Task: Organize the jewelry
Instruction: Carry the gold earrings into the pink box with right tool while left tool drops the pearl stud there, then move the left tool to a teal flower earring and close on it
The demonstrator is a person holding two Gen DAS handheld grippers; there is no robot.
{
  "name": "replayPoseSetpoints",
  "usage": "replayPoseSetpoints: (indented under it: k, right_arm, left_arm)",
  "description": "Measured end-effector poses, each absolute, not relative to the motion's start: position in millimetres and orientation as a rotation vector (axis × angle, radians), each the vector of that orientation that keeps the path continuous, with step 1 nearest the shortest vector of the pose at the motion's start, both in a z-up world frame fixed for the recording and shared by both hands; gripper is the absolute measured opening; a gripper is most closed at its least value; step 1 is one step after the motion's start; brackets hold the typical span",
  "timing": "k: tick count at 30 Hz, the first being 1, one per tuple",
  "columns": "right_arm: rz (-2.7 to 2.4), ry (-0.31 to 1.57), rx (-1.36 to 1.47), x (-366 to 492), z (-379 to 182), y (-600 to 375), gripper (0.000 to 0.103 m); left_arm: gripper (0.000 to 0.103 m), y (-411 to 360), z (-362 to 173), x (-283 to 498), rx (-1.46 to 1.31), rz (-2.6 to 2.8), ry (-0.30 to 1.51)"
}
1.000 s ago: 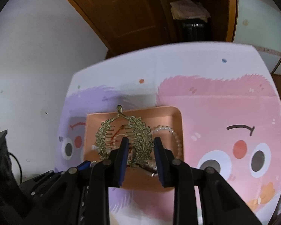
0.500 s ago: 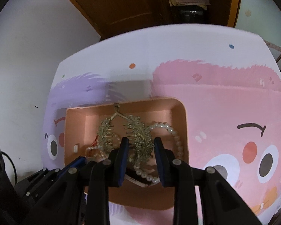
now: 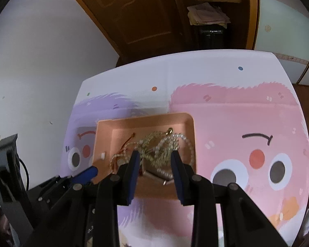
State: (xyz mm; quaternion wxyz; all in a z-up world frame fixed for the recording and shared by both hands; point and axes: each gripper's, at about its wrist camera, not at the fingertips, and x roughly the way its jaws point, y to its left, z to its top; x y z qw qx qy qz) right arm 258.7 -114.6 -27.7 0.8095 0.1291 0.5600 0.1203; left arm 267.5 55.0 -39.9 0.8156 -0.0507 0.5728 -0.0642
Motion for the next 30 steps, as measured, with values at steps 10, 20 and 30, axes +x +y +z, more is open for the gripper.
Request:
replayPoseSetpoints:
  k: [10, 20, 30]
  right_arm:
    - [0.292, 1.154, 0.282, 211.2, 0.7, -114.7, 0.031]
    - [0.314, 1.094, 0.252, 158.6, 24.0, -117.3, 0.031]
    - [0.354, 1.125, 0.173, 116.8, 7.6, -103.3, 0.031]
  left_arm:
    - [0.047, 63.5, 4.1, 224.6, -0.088, -0.137, 1.15]
    - [0.048, 84.2, 34.8, 178.5, -0.103, -0.123, 1.081]
    - [0.05, 101.9, 28.9, 136.2, -0.091, -0.122, 1.065]
